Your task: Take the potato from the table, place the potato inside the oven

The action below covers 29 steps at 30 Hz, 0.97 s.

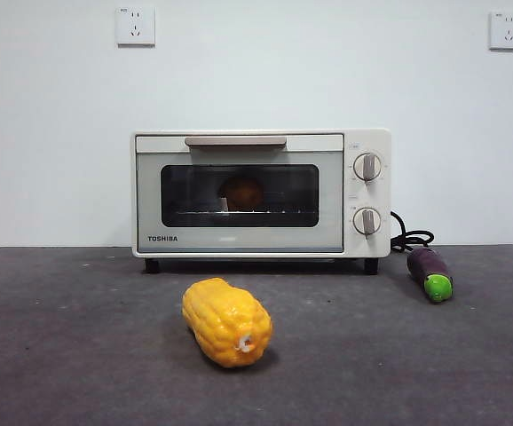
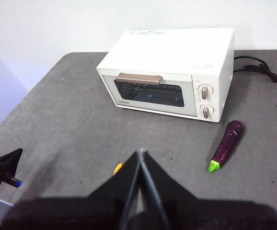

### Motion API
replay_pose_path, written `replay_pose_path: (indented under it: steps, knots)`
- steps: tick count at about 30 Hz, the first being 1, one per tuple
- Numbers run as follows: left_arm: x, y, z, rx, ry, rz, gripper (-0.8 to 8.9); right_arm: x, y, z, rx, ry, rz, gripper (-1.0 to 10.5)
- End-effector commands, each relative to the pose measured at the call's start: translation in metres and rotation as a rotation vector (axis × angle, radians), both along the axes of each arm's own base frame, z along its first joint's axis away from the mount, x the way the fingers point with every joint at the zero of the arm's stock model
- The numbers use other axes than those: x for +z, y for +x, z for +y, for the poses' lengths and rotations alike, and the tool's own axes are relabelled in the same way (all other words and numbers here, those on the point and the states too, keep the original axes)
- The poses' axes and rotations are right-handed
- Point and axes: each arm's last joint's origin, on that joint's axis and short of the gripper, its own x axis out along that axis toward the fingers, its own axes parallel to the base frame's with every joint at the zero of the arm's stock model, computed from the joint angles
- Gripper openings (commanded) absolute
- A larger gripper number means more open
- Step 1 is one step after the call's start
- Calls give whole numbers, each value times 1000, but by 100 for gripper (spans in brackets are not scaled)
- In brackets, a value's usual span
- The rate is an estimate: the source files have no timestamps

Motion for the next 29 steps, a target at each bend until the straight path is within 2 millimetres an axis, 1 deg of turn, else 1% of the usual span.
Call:
replay_pose_path:
  steps: [1,6,11,29]
  knots:
    - [-5,0,1,34,-3,19,-4,-2,0,0,-5,-18,13,2]
    - [-5,0,1,17,-10,19,-4,-2,0,0,-5,-18,13,2]
    - [-4,0,0,27,-85,11,-4,-2,0,0,-5,-18,13,2]
    - [-5,0,0,26,-83,14,-4,-2,0,-1,-5,-17,13,2]
